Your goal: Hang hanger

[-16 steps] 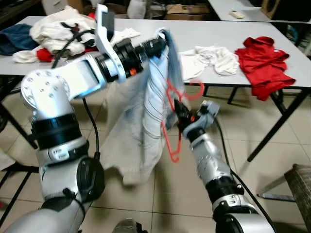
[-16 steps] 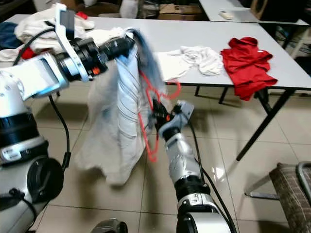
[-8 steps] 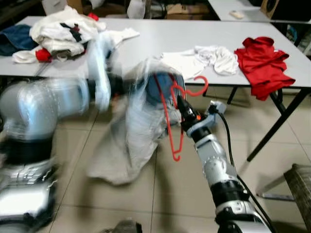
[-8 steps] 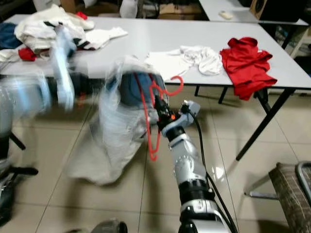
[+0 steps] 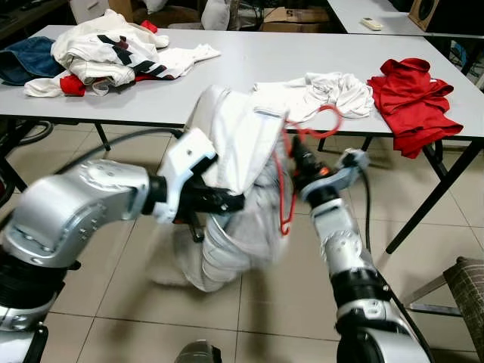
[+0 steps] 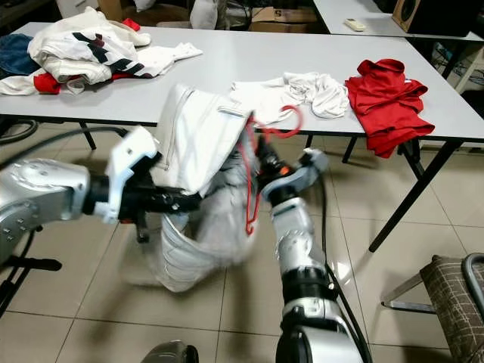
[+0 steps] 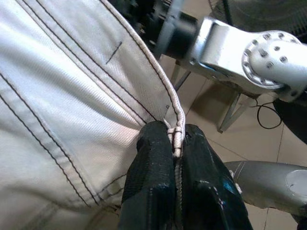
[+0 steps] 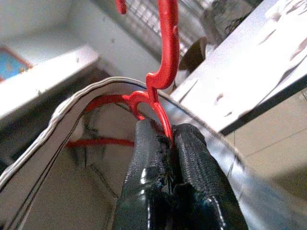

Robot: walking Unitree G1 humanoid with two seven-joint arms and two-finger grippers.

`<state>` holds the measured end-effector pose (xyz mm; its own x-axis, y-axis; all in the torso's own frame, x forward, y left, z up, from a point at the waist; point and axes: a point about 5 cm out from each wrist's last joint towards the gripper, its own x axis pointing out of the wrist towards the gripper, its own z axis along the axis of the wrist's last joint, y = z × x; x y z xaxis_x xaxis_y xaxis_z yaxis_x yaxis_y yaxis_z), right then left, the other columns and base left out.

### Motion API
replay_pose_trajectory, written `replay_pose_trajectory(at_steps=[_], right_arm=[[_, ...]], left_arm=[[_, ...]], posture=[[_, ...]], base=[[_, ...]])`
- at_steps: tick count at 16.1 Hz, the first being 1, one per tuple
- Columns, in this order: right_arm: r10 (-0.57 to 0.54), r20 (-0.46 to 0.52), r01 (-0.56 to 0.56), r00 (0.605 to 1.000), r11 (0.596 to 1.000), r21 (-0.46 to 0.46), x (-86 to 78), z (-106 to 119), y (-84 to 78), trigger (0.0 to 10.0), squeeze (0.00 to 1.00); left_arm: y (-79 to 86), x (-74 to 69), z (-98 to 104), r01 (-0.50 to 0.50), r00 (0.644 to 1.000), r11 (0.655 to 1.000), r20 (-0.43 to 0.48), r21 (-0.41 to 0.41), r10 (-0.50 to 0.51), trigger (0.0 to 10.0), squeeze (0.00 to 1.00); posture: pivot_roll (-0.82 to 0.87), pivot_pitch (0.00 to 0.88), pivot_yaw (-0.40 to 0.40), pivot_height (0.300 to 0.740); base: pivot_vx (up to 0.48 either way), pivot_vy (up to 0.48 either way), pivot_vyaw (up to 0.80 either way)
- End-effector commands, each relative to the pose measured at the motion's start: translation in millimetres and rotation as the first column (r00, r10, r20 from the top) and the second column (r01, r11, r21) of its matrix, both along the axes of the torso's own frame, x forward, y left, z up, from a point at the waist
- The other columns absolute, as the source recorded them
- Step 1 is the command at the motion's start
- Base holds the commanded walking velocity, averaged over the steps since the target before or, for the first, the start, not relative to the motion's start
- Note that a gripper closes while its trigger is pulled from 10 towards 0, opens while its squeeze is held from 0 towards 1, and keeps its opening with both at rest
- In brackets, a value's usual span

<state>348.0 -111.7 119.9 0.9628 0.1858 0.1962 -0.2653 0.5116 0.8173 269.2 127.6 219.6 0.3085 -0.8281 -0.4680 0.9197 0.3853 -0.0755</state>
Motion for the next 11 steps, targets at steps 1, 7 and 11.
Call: replay_pose_trajectory(at_steps=[1,7,11], right_arm=[[-0.044,0.061,0.032,0.997,0.983,0.180,12.2,30,9.9,10.0,0.00],[0.059,0.003,-0.059,0.998,0.992,0.115,19.8,26,46.4,10.0,0.00],[0.089,-0.061,-0.094,0.994,0.991,-0.092,7.4,-4,58.6,10.0,0.00]], left_arm=[[-5.9,-3.0,-6,0.041,0.999,0.999,-0.017,0.012,-0.041,0.0,0.00],[-28.4,-7.1,29,0.061,0.998,0.940,0.013,-0.336,-0.060,0.0,0.00],[-34.0,-7.2,66,0.064,0.998,0.800,0.023,-0.596,-0.063,0.0,0.00]], posture=[[0.17,0.000,0.007,0.740],[0.21,0.000,-0.082,0.740],[0.24,0.000,-0.119,0.740]], base=[[0.000,0.000,0.00],[0.000,0.000,0.00],[0.000,0.000,0.00]])
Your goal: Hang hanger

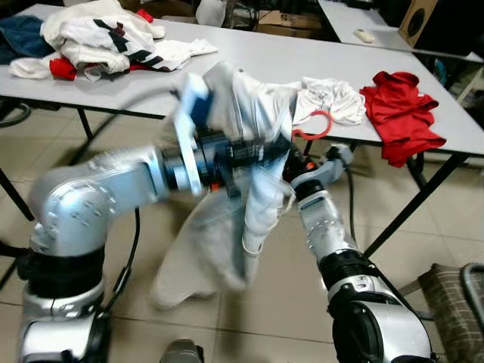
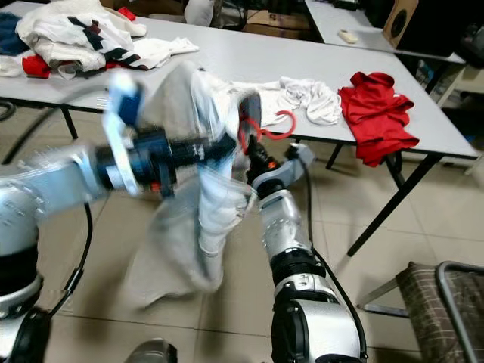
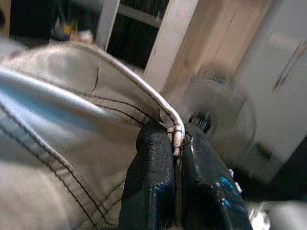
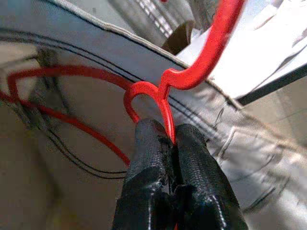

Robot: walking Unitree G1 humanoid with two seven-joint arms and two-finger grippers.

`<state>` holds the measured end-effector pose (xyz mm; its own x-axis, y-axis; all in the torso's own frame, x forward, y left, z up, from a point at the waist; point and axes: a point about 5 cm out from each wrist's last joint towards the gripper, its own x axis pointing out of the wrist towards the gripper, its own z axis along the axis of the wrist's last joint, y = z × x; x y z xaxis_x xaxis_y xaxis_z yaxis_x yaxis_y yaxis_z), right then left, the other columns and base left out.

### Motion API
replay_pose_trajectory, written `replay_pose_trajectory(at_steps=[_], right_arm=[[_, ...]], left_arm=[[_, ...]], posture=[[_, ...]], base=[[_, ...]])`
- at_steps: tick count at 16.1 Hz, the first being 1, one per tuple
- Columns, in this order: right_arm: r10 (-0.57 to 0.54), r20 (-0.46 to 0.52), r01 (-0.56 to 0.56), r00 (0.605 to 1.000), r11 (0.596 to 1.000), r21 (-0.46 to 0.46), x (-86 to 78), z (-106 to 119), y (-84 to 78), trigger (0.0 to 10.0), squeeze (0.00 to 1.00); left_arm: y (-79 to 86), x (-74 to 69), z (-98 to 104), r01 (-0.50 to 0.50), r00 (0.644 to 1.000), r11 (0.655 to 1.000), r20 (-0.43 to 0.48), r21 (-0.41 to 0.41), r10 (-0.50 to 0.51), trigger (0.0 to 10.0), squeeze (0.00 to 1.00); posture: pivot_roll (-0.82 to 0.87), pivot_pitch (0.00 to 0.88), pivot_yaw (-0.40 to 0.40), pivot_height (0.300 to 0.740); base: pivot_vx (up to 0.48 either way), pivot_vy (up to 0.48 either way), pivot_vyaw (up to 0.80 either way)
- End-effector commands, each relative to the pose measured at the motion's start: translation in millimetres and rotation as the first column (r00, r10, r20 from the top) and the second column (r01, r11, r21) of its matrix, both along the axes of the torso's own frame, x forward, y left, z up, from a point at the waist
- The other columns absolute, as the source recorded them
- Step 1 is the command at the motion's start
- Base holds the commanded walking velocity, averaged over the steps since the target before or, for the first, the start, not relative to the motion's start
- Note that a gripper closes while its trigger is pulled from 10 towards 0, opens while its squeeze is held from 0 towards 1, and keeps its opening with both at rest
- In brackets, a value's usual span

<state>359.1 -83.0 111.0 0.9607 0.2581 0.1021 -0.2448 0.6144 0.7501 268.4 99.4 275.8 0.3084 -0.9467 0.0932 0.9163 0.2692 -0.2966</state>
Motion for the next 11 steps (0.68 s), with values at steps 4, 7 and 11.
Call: replay_pose_trajectory(at_steps=[4,7,11], right_arm=[[0.069,-0.053,-0.074,0.996,0.993,-0.088,-21.5,-29,26.1,10.0,0.00],[0.113,-0.051,-0.116,0.992,0.991,-0.062,-26.6,-35,14.2,10.0,0.00],[0.192,-0.135,-0.232,0.972,0.876,-0.423,-42.3,-62,-3.7,10.0,0.00]], left_arm=[[7.9,0.9,35,-0.021,1.000,0.971,0.001,-0.237,0.022,0.0,0.00],[31.0,10.4,31,-0.202,0.979,0.957,-0.056,-0.206,0.195,0.0,0.00],[71.9,14.8,49,-0.329,0.943,0.882,-0.080,-0.337,0.322,0.0,0.00]], posture=[[0.26,0.000,-0.134,0.740],[0.25,0.000,-0.129,0.740],[0.19,0.000,-0.102,0.740]], base=[[0.000,0.000,0.00],[0.000,0.000,0.00],[0.000,0.000,0.00]])
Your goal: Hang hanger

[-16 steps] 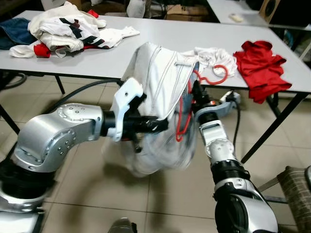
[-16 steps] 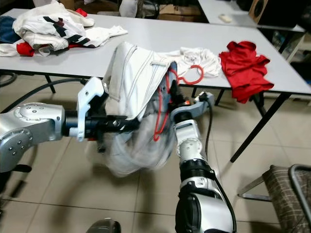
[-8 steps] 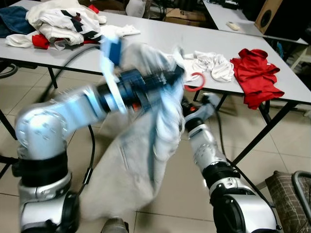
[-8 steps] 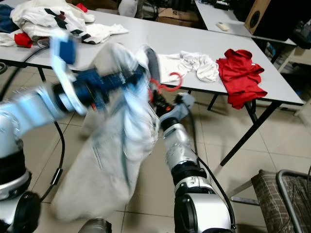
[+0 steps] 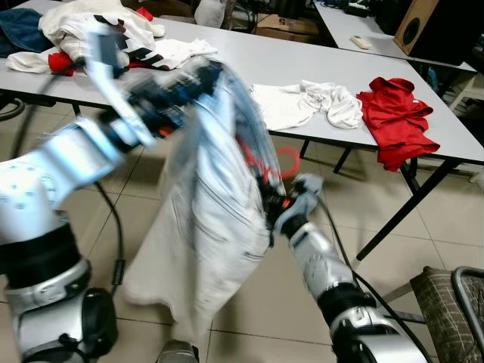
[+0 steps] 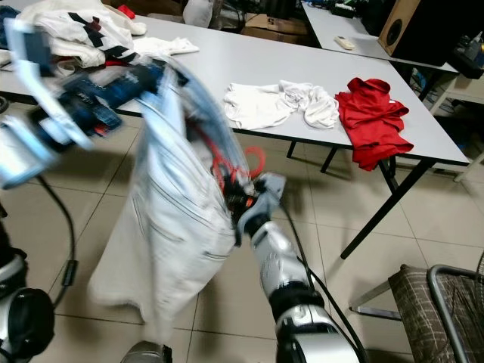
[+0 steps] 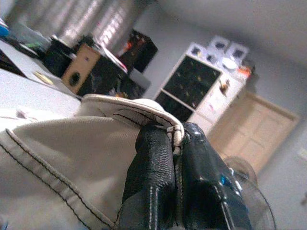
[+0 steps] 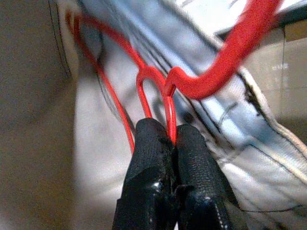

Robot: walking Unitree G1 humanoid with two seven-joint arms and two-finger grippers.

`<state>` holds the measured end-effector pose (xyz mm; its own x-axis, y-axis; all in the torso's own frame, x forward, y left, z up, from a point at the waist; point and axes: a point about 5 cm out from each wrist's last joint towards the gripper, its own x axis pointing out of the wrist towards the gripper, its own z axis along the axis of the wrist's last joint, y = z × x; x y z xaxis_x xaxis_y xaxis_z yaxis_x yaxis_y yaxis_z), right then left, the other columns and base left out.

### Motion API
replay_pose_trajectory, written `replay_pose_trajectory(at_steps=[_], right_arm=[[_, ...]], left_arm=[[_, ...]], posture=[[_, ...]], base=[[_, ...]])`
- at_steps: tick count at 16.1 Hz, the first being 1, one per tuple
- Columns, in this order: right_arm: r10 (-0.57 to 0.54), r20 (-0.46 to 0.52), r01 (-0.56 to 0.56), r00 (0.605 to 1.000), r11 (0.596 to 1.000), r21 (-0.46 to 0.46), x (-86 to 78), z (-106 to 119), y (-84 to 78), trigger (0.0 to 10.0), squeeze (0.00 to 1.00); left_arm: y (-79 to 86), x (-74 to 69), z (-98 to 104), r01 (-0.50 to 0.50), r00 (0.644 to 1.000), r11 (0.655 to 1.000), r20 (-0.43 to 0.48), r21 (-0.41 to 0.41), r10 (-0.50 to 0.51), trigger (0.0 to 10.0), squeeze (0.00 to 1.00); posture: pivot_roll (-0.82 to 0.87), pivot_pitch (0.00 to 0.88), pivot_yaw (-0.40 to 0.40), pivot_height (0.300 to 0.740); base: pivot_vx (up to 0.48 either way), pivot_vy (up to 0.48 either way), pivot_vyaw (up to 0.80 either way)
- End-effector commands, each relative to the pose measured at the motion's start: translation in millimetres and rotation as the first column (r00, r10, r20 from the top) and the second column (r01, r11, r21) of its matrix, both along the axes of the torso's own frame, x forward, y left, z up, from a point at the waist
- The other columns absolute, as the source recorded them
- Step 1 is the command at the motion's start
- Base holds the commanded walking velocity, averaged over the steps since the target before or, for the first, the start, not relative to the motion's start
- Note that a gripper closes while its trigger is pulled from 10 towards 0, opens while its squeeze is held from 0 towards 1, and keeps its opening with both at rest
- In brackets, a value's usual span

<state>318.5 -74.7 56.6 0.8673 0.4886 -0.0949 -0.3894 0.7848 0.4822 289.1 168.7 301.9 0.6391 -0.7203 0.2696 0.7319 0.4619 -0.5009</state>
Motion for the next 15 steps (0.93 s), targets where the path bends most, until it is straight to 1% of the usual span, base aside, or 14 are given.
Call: replay_pose_trajectory(at_steps=[1,2,4,5,6,7,8,9,10,11,12,13,14,15], right_arm=[[-0.012,-0.025,0.008,1.000,0.989,-0.148,-6.0,-13,-21.4,10.0,0.00],[-0.005,-0.027,0.000,1.000,0.984,-0.176,-7.8,-14,-26.0,10.0,0.00],[0.047,-0.038,-0.056,0.998,0.959,-0.277,-18.2,-10,-50.8,10.0,0.00],[0.081,-0.056,-0.093,0.995,0.957,-0.274,-25.7,0,-62.0,10.0,0.00],[0.116,-0.084,-0.133,0.990,0.962,-0.239,-33.7,12,-67.2,10.0,0.00],[0.155,-0.101,-0.171,0.983,0.970,-0.175,-39.6,25,-68.3,10.0,0.00],[0.199,-0.087,-0.208,0.976,0.972,-0.108,-43.3,42,-65.2,10.0,0.00],[0.246,-0.056,-0.249,0.968,0.967,-0.048,-45.3,60,-60.1,10.0,0.00],[0.293,-0.024,-0.293,0.956,0.956,-0.009,-48.1,78,-53.0,10.0,0.00],[0.318,0.005,-0.318,0.948,0.948,0.037,-49.9,95,-47.5,10.0,0.00],[0.322,0.012,-0.322,0.947,0.946,0.048,-50.5,99,-46.8,10.0,0.00],[0.321,0.025,-0.322,0.947,0.944,0.074,-49.9,111,-47.8,10.0,0.00],[0.309,0.040,-0.312,0.950,0.943,0.118,-45.9,124,-48.8,10.0,0.00],[0.308,0.044,-0.311,0.951,0.941,0.137,-44.8,128,-48.3,10.0,0.00]], left_arm=[[15.8,-4.8,21,-0.052,0.993,0.997,0.102,-0.055,0.058,0.0,0.00],[21.4,-3.9,18,-0.083,0.992,0.996,0.092,-0.039,0.086,0.0,0.00],[38.8,4.2,-16,-0.225,0.974,0.966,-0.002,0.126,0.227,0.0,0.00],[51.0,11.7,-49,-0.307,0.939,0.908,-0.067,0.286,0.338,0.0,0.00],[67.7,18.5,-82,-0.377,0.876,0.840,-0.144,0.390,0.460,0.0,0.00],[82.7,20.9,-111,-0.420,0.810,0.752,-0.165,0.508,0.563,0.0,0.00],[92.4,16.7,-141,-0.392,0.769,0.650,-0.157,0.651,0.620,0.0,0.00],[93.0,9.4,-164,-0.336,0.753,0.606,-0.180,0.721,0.632,0.0,0.00],[88.1,-1.2,-187,-0.228,0.781,0.542,-0.181,0.809,0.598,0.0,0.00],[82.8,-13.7,-208,-0.104,0.818,0.460,-0.187,0.882,0.544,0.0,0.00],[81.2,-18.0,-215,-0.064,0.831,0.432,-0.192,0.899,0.523,0.0,0.00],[74.4,-26.2,-228,-0.007,0.842,0.436,-0.230,0.900,0.489,0.0,0.00],[65.5,-35.1,-239,0.047,0.845,0.478,-0.290,0.877,0.449,0.0,0.00],[63.7,-39.2,-246,0.076,0.849,0.472,-0.305,0.879,0.431,0.0,0.00]], posture=[[0.17,0.000,-0.088,0.740],[0.16,0.000,-0.083,0.740],[0.09,0.000,-0.052,0.740],[0.07,0.000,-0.053,0.740],[0.05,0.000,-0.055,0.740],[0.03,0.000,-0.059,0.740],[0.01,0.000,-0.058,0.740],[0.00,0.000,-0.054,0.740],[-0.02,0.000,-0.050,0.740],[-0.02,0.000,-0.050,0.740],[-0.02,0.000,-0.050,0.740],[-0.03,0.000,-0.054,0.740],[-0.03,0.000,-0.061,0.740],[-0.03,0.000,-0.065,0.740]], base=[[0.000,0.000,0.00],[0.000,0.000,0.00],[0.000,0.000,0.00],[0.000,0.000,0.00],[0.000,0.000,0.00],[0.000,0.000,0.00],[0.000,0.000,0.00],[0.000,0.000,0.00],[0.000,0.000,0.00],[0.000,0.000,0.00],[0.000,0.000,0.00],[0.000,0.000,0.00],[0.000,0.000,0.00],[0.000,0.000,0.00]])
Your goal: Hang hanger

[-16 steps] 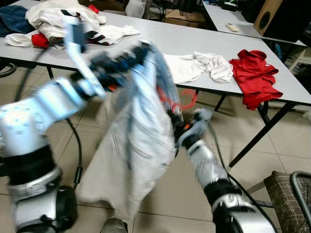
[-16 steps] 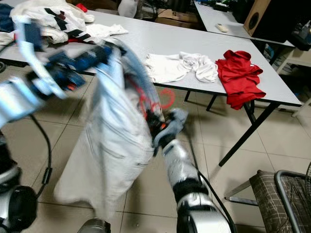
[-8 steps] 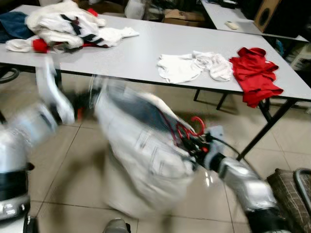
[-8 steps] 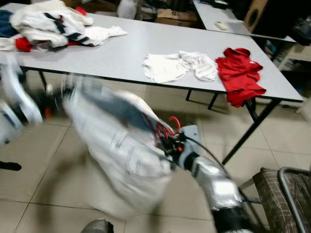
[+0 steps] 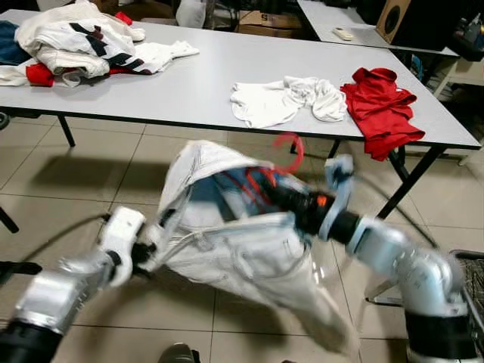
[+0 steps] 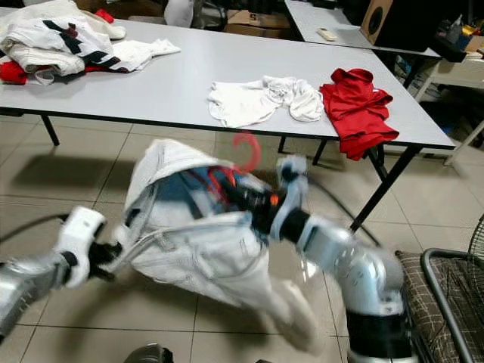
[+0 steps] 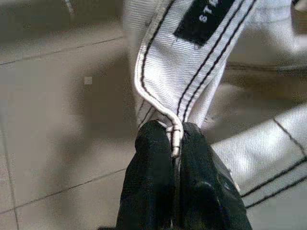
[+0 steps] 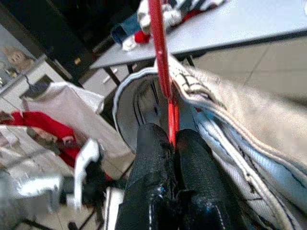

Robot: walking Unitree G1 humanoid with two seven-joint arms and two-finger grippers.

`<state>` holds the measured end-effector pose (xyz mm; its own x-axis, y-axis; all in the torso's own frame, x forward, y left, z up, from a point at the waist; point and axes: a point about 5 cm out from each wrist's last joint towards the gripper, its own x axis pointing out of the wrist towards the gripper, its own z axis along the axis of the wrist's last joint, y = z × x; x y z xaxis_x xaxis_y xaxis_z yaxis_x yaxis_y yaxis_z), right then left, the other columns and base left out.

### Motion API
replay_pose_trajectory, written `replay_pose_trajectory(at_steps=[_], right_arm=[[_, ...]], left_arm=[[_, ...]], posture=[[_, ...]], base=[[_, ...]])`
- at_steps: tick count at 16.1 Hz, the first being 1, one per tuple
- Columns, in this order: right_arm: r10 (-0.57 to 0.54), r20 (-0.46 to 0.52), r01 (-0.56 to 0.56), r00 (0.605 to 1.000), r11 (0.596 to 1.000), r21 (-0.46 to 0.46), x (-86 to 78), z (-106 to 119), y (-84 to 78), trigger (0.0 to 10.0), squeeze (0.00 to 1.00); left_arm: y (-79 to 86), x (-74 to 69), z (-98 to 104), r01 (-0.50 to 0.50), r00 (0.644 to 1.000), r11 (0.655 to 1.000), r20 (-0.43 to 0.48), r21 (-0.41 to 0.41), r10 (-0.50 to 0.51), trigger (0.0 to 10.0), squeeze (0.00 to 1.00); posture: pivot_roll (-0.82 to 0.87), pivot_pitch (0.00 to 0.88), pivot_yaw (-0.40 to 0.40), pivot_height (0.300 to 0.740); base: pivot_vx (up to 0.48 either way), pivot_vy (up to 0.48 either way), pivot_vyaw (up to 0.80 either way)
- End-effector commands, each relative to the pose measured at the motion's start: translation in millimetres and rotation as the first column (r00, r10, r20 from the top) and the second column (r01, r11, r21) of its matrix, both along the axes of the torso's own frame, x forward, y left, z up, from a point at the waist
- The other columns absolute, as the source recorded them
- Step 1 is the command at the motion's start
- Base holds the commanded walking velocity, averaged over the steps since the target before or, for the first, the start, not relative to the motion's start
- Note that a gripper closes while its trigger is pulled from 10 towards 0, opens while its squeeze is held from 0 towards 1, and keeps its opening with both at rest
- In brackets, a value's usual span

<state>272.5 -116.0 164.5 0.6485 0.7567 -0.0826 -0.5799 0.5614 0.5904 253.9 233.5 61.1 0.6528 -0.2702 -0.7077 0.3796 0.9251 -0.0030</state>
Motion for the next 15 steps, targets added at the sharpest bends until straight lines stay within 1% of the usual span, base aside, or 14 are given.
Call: replay_pose_trajectory(at_steps=[1,2,3,4,5,6,8,9,10,11,12,14,15], right_arm=[[-0.031,0.078,0.025,0.996,0.997,0.074,3.1,25,-6.9,10.0,0.00],[-0.031,0.066,0.026,0.997,0.996,0.082,3.3,29,-5.8,10.0,0.00],[-0.032,0.057,0.027,0.998,0.996,0.089,3.8,32,-4.8,10.0,0.00],[-0.039,0.051,0.035,0.998,0.995,0.090,5.2,33,-3.4,10.0,0.00],[-0.049,0.038,0.046,0.998,0.995,0.088,6.4,34,-2.2,10.0,0.00],[-0.077,0.029,0.074,0.997,0.994,0.082,11.2,34,-1.6,10.0,0.00],[-0.119,0.046,0.118,0.992,0.993,0.025,17.6,34,-1.9,10.0,0.00],[-0.125,0.058,0.126,0.990,0.992,-0.003,18.8,32,-1.8,10.0,0.00],[-0.123,0.063,0.124,0.990,0.992,-0.013,18.7,32,-1.4,10.0,0.00],[-0.119,0.076,0.122,0.990,0.992,-0.039,17.9,31,-0.5,10.0,0.00],[-0.110,0.091,0.117,0.990,0.990,-0.074,16.4,29,1.2,10.0,0.00],[-0.110,0.101,0.119,0.989,0.989,-0.091,17.2,26,3.2,10.0,0.00],[-0.111,0.102,0.121,0.989,0.988,-0.096,17.8,25,3.3,10.0,0.00]], left_arm=[[-4.1,-11.4,-16,0.052,0.997,0.998,-0.062,0.026,-0.051,0.0,0.00],[-4.0,-18.7,-28,0.074,0.994,0.996,-0.088,0.058,-0.069,0.0,0.00],[-6.3,-26.0,-39,0.097,0.991,0.993,-0.103,0.063,-0.091,0.0,0.00],[-9.4,-30.6,-46,0.116,0.989,0.992,-0.099,0.049,-0.110,0.0,0.00],[-11.8,-31.7,-50,0.126,0.989,0.991,-0.083,0.037,-0.122,0.0,0.00],[-15.1,-29.2,-51,0.115,0.993,0.993,-0.043,0.023,-0.114,0.0,0.00],[-19.3,-24.8,-50,0.120,0.992,0.993,0.039,-0.004,-0.120,0.9,0.00],[-21.3,-23.5,-48,0.127,0.990,0.992,0.070,-0.019,-0.125,5.0,0.00],[-22.2,-22.2,-46,0.127,0.987,0.992,0.098,-0.027,-0.124,10.0,0.00],[-23.3,-21.6,-41,0.124,0.984,0.988,0.140,-0.087,-0.111,10.0,0.00],[-18.8,-23.4,-36,0.155,0.973,0.985,0.183,-0.075,-0.139,10.0,1.00],[-12.8,-28.1,-27,0.185,0.960,0.978,0.230,-0.099,-0.158,10.0,1.00],[-11.5,-29.3,-25,0.189,0.958,0.977,0.236,-0.100,-0.161,10.0,1.00]], posture=[[-0.03,0.000,-0.069,0.740],[-0.02,0.000,-0.072,0.740],[-0.02,0.000,-0.074,0.740],[-0.02,0.000,-0.074,0.740],[-0.02,0.000,-0.074,0.740],[-0.03,0.000,-0.074,0.740],[-0.03,0.000,-0.073,0.740],[-0.03,0.000,-0.072,0.740],[-0.03,0.000,-0.071,0.740],[-0.03,0.000,-0.070,0.740],[-0.03,0.000,-0.069,0.740],[-0.03,0.000,-0.074,0.740],[-0.03,0.000,-0.074,0.740]], base=[[0.000,0.000,0.00],[0.000,0.000,0.00],[0.000,0.000,0.00],[0.000,0.000,0.00],[0.000,0.000,0.00],[0.000,0.000,0.00],[0.000,0.000,0.00],[0.000,0.000,0.00],[0.000,0.000,0.00],[0.000,0.000,0.00],[0.000,0.000,0.00],[0.000,0.000,0.00],[0.000,0.000,0.00]])
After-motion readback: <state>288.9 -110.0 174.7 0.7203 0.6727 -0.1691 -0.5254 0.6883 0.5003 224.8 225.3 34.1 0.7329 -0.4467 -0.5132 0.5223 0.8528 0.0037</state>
